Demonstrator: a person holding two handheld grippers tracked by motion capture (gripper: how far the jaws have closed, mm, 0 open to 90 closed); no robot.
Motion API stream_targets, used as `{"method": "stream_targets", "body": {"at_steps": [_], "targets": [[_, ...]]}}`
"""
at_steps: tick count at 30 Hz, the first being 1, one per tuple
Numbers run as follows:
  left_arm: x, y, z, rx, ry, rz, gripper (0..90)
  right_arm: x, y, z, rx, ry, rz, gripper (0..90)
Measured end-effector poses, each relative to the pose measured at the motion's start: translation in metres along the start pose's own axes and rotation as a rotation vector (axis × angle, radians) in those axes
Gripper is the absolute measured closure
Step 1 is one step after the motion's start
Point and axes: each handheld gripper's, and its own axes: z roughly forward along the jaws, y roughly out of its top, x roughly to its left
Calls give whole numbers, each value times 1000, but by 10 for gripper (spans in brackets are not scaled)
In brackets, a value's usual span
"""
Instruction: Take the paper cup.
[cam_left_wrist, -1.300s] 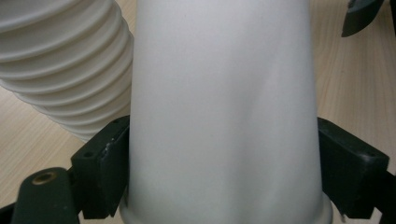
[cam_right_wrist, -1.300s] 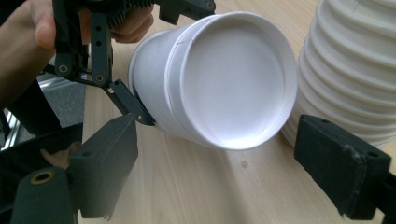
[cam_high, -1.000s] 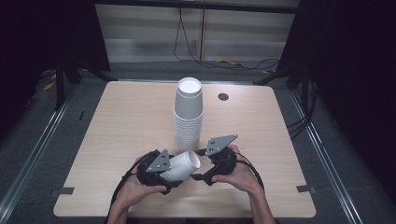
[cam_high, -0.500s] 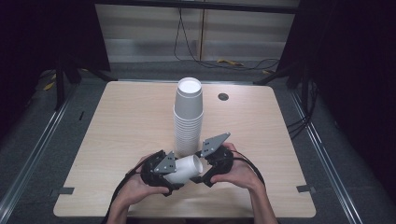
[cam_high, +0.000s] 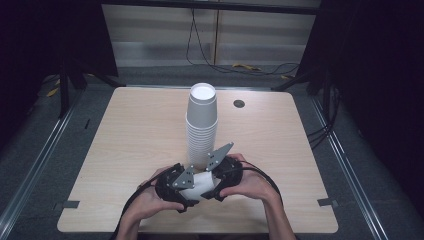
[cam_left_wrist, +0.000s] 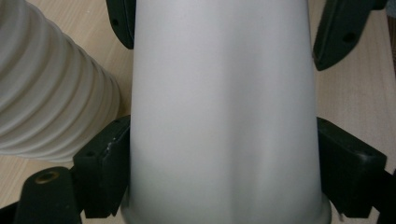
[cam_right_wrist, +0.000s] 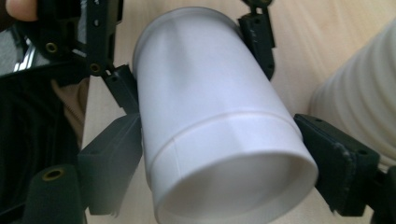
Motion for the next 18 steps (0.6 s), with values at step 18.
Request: {"method": "stream_targets", "body": {"at_steps": [18], "targets": [[-3, 5, 2, 35, -15, 25, 159, 1, 4, 9, 91, 32, -36, 196]]}}
